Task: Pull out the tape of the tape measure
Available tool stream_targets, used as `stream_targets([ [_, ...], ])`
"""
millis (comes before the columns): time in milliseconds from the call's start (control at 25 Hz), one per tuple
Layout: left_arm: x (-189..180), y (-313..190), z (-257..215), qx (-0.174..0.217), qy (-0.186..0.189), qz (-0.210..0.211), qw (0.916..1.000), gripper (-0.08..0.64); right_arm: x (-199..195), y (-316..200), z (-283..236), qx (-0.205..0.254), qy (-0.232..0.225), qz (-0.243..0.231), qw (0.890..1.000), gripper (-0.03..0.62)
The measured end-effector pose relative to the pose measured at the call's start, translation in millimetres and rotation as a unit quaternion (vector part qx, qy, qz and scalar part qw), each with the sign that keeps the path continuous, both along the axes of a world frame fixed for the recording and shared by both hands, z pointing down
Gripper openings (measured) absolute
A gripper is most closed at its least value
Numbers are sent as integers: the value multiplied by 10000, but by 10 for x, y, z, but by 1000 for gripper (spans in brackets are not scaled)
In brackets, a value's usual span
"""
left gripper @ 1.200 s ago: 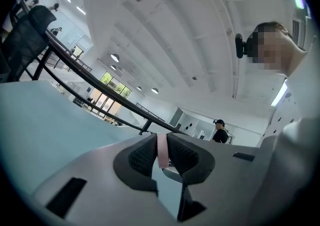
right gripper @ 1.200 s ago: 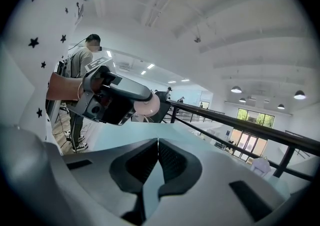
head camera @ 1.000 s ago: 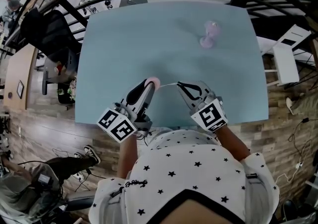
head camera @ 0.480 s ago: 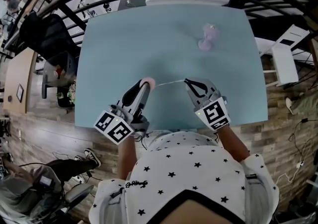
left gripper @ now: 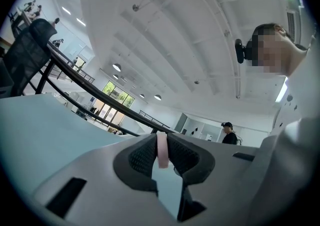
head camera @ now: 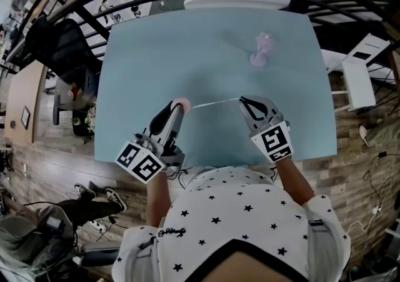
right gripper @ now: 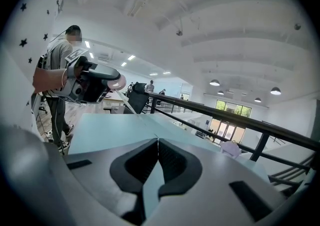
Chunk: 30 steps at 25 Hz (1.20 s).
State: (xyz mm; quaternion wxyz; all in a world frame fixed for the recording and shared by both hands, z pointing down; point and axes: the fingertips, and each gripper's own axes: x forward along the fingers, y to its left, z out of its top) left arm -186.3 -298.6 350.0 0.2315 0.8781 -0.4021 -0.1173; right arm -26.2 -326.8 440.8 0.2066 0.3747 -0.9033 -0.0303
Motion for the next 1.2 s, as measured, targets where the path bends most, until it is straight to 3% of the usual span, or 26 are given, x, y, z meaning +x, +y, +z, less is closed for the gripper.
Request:
stream_targets([
  [1200,-284,-29,-66,185,-120,-361,9991,86,326,-185,113,-16,211,575,9981,2],
])
